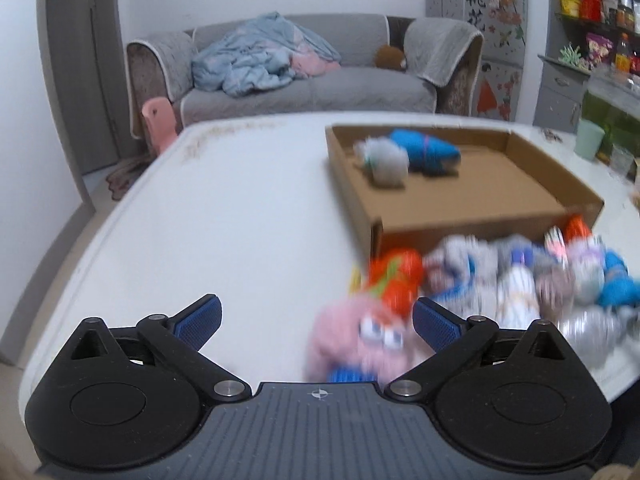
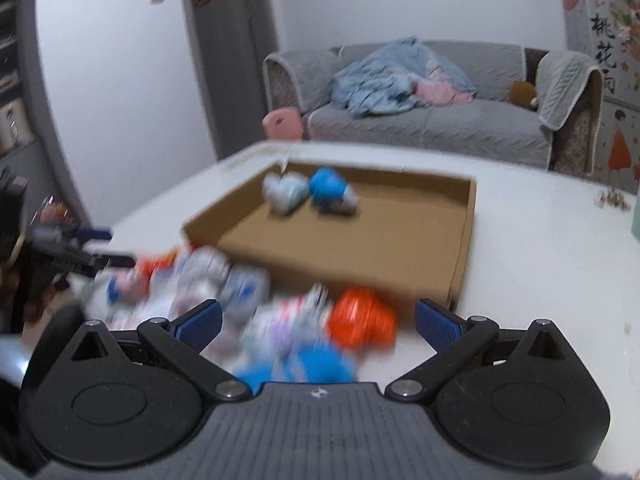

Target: Organize objects

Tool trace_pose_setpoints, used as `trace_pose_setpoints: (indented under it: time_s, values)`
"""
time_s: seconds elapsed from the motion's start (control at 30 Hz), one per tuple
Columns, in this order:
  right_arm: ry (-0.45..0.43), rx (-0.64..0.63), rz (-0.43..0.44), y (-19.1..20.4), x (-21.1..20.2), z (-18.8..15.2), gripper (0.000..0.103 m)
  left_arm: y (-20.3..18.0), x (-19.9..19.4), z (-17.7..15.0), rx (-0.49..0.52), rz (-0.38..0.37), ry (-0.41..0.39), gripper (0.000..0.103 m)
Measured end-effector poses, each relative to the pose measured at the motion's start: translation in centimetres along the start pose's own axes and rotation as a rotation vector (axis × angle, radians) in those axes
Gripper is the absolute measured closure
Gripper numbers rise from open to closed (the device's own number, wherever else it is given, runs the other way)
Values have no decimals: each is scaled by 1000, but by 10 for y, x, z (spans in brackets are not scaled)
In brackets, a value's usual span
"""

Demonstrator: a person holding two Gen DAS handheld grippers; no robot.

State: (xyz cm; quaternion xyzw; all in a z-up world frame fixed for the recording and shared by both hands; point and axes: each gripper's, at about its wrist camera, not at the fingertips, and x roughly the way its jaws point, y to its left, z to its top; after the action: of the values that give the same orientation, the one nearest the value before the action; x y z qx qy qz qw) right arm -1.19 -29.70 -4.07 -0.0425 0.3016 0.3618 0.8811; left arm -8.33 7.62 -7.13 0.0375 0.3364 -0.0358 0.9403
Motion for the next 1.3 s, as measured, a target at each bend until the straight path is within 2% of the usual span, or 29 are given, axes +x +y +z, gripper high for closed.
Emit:
trace_pose_setpoints:
  time_s: [0.17,0.27,0.47,0.6,0.67,0.77,0.83,1.0,1.1,1.17,1.2,1.3]
  values:
    - [78,-93,-30,13,1,-36,2,-8,5,-10,29,-46,22,1]
    - [117,-122,-48,14,8,-46,6,-14,14,-15,51,-46,38,1]
    - [111,-178,-56,12,8,-52,10,-13,28,-18,59,-59,66,1]
    - [110,-186,-50,10,8,-56,22,-11,34,-17,53,-63,78,1]
    - [114,-186,-46,8,7,-60,31,-9,36,-18,49,-73,89,4]
    - [116,-183,-28,7,7,-63,41,-8,35,-20,41,-84,92,11]
    - [113,-189,-16,7,5,-63,52,-8,33,-18,40,-91,87,22]
    - [112,-193,-8,8,3,-63,53,-11,30,-18,59,-97,82,31]
    - [111,-191,-8,9,2,-62,54,-11,29,-18,57,-95,77,33]
    - [111,-190,-12,8,1,-62,54,-9,28,-19,54,-94,73,41]
    - [111,-185,-12,7,0,-61,54,-8,26,-19,52,-96,74,51]
    - [104,-167,-8,3,-4,-60,54,-4,23,-19,58,-84,81,54]
